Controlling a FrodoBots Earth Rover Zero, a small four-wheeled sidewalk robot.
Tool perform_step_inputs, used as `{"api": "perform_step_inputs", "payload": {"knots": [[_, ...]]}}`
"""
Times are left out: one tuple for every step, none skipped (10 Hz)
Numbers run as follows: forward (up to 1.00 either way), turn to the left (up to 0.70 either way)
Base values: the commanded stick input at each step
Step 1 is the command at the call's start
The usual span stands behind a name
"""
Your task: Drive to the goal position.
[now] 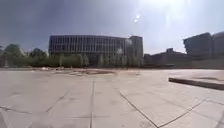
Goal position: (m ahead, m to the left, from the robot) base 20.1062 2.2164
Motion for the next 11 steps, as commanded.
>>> {"api": "perform_step_inputs", "payload": {"knots": [[0.70, 0.01], [0.70, 0.01], [0.70, 0.01], [0.70, 0.01], [0.70, 0.01], [0.70, 0.01], [0.70, 0.01], [0.70, 0.01], [0.70, 0.01], [0.70, -0.10], [0.70, -0.28]]}}
